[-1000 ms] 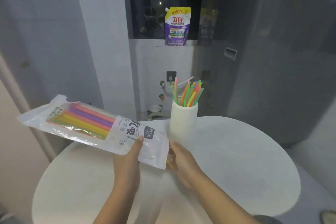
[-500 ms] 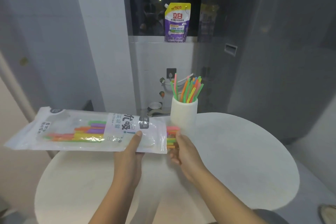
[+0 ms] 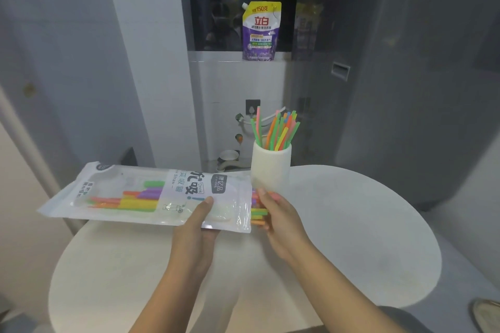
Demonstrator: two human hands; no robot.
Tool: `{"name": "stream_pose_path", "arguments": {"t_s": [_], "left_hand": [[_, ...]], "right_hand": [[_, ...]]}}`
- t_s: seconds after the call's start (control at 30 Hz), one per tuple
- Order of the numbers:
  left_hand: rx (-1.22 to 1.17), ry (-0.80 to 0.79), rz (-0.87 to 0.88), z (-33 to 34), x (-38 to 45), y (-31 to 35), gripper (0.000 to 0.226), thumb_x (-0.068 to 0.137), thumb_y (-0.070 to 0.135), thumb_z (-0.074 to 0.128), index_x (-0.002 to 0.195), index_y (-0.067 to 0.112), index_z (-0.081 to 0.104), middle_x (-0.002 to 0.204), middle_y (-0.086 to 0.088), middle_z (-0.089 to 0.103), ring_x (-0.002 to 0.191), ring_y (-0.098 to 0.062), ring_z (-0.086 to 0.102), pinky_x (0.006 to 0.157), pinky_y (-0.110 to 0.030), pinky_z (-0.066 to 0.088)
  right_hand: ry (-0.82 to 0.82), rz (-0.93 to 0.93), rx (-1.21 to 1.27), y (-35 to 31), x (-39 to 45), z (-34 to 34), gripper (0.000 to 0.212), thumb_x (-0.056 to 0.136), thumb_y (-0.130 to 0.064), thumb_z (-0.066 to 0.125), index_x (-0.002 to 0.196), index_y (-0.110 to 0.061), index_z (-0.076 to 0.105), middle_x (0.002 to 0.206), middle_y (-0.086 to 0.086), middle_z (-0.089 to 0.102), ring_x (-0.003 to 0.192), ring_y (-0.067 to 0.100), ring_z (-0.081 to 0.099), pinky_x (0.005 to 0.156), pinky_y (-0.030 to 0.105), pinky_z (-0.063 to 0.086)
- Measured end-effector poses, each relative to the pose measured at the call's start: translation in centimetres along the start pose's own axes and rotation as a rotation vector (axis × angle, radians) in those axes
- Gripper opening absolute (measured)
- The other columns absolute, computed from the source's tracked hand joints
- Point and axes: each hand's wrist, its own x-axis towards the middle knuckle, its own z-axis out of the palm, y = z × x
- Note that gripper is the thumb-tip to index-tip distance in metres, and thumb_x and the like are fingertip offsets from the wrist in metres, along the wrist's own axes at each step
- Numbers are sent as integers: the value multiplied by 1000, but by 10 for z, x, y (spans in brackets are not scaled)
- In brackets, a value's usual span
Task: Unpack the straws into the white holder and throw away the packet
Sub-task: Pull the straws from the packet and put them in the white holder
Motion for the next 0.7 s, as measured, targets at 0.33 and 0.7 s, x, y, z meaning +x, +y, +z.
{"name": "stream_pose_path", "arguments": {"t_s": [0.33, 0.7], "left_hand": [[-190, 112, -56, -4, 7, 3, 36, 88, -1, 53, 116, 22, 58, 109, 1, 73, 99, -15, 70, 77, -40, 59], [-185, 51, -94, 4, -1, -6, 42, 81, 0, 59, 117, 20, 59, 111, -1, 73, 104, -17, 68, 86, -41, 56]], "right_hand": [[69, -136, -27, -20, -2, -22, 12, 89, -17, 60, 86, -6, 65, 53, 1, 48, 44, 9, 42, 42, 18, 34], [-235, 12, 307, -13, -7, -2, 30, 84, -29, 60, 110, -14, 62, 84, 1, 72, 72, 14, 66, 59, 25, 52]]}}
